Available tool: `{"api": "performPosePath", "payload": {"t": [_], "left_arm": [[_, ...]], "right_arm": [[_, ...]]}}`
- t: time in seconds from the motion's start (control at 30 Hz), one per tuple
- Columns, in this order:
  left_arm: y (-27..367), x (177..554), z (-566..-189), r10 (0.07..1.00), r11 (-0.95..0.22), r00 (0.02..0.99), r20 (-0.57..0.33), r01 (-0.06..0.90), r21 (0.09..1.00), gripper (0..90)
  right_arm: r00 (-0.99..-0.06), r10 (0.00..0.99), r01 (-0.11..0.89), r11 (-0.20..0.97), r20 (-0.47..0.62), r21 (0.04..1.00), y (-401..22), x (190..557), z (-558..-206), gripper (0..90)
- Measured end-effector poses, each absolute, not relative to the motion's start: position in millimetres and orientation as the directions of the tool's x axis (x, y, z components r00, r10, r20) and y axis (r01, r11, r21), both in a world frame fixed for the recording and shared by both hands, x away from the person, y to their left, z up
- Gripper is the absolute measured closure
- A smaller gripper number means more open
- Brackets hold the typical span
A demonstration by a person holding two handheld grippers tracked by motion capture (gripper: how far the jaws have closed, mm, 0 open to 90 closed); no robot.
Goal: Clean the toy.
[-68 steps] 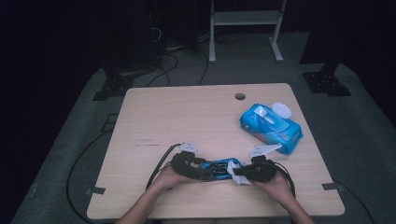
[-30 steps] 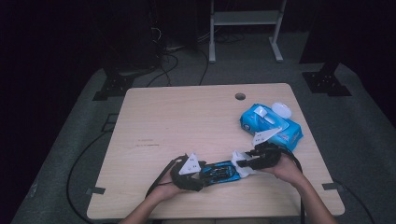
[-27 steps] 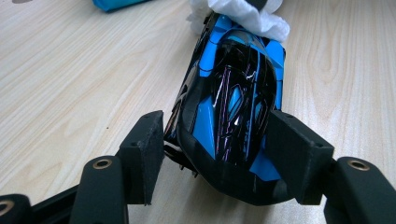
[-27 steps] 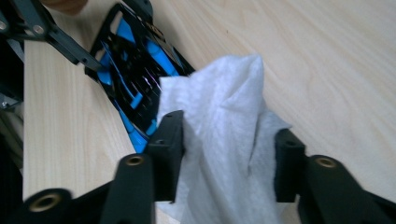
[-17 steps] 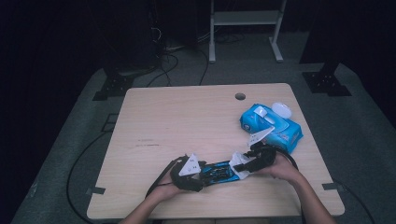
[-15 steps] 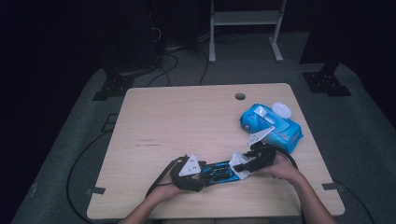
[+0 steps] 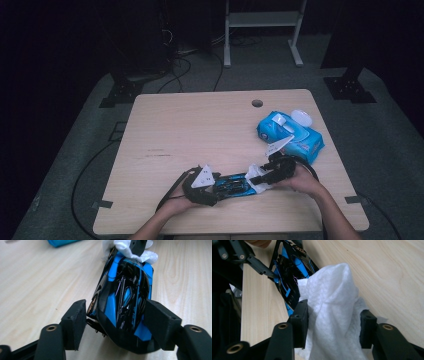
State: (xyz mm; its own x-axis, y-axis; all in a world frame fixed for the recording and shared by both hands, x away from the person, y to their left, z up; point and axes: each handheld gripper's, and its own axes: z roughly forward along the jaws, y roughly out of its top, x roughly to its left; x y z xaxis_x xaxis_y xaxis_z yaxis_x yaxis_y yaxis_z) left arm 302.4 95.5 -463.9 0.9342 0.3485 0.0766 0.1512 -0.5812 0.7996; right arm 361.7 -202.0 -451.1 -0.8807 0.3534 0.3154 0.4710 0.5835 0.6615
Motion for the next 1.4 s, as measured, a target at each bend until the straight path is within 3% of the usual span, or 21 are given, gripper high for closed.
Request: {"api": "performPosePath", "payload": {"t": [0.1, 0.17, 0.23, 0.27, 0.37, 0.47, 0.87, 1.03, 1.4], "left_arm": [[96.6, 305.4, -465.7, 0.359, -0.568, 0.933, 0.024, 0.198, 0.799, 27.5], [99.3, 310.8, -468.6, 0.361, -0.546, 0.93, -0.07, 0.272, 0.792, 27.2], [100.1, 312.1, -469.4, 0.36, -0.542, 0.928, -0.091, 0.287, 0.79, 27.8], [102.2, 314.0, -471.0, 0.338, -0.533, 0.931, -0.141, 0.313, 0.786, 31.2], [102.5, 314.0, -471.5, 0.295, -0.535, 0.941, -0.164, 0.305, 0.788, 41.6], [102.2, 315.0, -469.5, 0.278, -0.535, 0.945, -0.173, 0.302, 0.789, 44.6], [100.8, 323.7, -462.7, 0.278, -0.552, 0.958, -0.072, 0.221, 0.804, 47.0], [98.5, 338.4, -461.4, 0.306, -0.583, 0.951, 0.042, 0.152, 0.798, 46.8], [100.8, 336.4, -466.6, 0.3, -0.577, 0.953, 0.036, 0.151, 0.803, 45.8]], "right_arm": [[-0.904, 0.34, 0.42, 0.604, 0.258, 0.678, -199.7, 353.2, -445.3, 57.4], [-0.912, 0.341, 0.4, 0.613, 0.229, 0.681, -198.9, 348.1, -442.8, 58.0], [-0.92, 0.339, 0.376, 0.622, 0.197, 0.686, -198.1, 342.7, -441.0, 58.7], [-0.922, 0.341, 0.366, 0.622, 0.182, 0.692, -198.6, 338.8, -440.8, 59.1], [-0.923, 0.341, 0.362, 0.614, 0.178, 0.701, -201.7, 331.5, -441.3, 60.5], [-0.927, 0.347, 0.341, 0.625, 0.141, 0.702, -203.0, 322.9, -438.8, 61.1], [-0.927, 0.375, 0.258, 0.658, -0.01, 0.708, -198.3, 314.9, -425.7, 61.4], [-0.909, 0.413, 0.262, 0.67, -0.056, 0.694, -192.9, 332.4, -422.5, 60.8], [-0.894, 0.446, 0.282, 0.645, -0.049, 0.71, -190.1, 330.3, -427.0, 55.0]]}}
